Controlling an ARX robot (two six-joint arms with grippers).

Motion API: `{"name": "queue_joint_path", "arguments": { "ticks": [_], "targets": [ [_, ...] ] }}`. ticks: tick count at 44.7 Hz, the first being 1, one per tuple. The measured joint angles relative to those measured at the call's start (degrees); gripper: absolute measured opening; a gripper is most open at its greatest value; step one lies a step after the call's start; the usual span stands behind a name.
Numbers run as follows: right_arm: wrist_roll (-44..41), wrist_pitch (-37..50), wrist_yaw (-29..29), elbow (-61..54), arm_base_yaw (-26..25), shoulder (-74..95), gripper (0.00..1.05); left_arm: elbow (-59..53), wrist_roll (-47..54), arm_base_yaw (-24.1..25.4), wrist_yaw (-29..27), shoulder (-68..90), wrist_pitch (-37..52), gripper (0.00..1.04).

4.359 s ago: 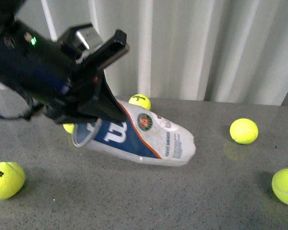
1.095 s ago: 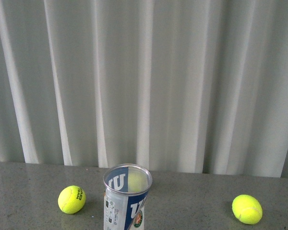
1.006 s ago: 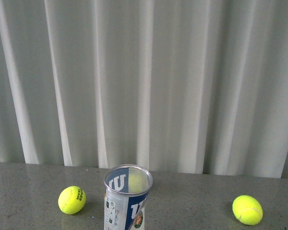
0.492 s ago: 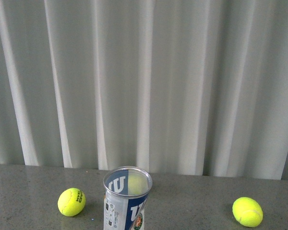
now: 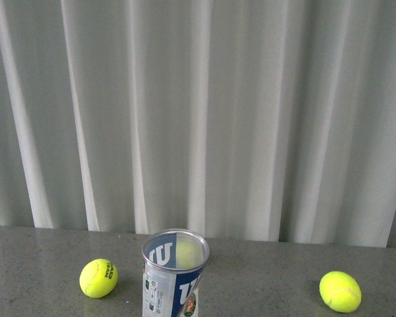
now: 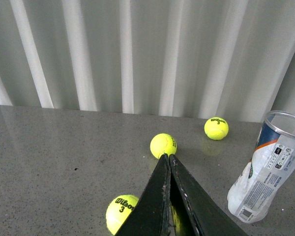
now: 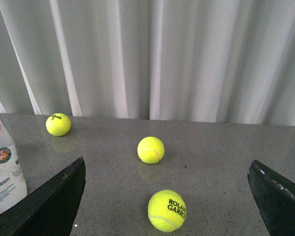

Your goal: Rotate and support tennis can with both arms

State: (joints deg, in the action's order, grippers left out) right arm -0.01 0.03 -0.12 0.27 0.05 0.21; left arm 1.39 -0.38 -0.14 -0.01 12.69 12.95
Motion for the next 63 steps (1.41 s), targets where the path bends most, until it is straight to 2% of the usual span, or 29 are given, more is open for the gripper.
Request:
{"name": "queue_joint_path", "arguments": {
  "ticks": [8,12,21,23,41,63],
  "targets": [
    [0.0,0.0,0.0,0.0,0.0,0.0,0.98,0.0,0.0,0.0,0.0,-2.7,-2.7,0.04],
    [0.0,0.0,0.0,0.0,0.0,0.0,0.98,0.0,0.0,0.0,0.0,-10.1,-12.1,0.04],
    [0.0,0.0,0.0,0.0,0.0,0.0,0.98,0.0,0.0,0.0,0.0,-12.5,-12.9,0.05],
    [0.0,0.0,0.0,0.0,0.0,0.0,0.98,0.0,0.0,0.0,0.0,-12.5,-12.9,0.11],
    [0.0,0.0,0.0,0.0,0.0,0.0,0.98,0.0,0.0,0.0,0.0,-12.5,-12.9,0.98],
    [0.0,0.0,0.0,0.0,0.0,0.0,0.98,0.0,0.1,0.0,0.0,-12.5,-12.9,0.98]
  ]
}}
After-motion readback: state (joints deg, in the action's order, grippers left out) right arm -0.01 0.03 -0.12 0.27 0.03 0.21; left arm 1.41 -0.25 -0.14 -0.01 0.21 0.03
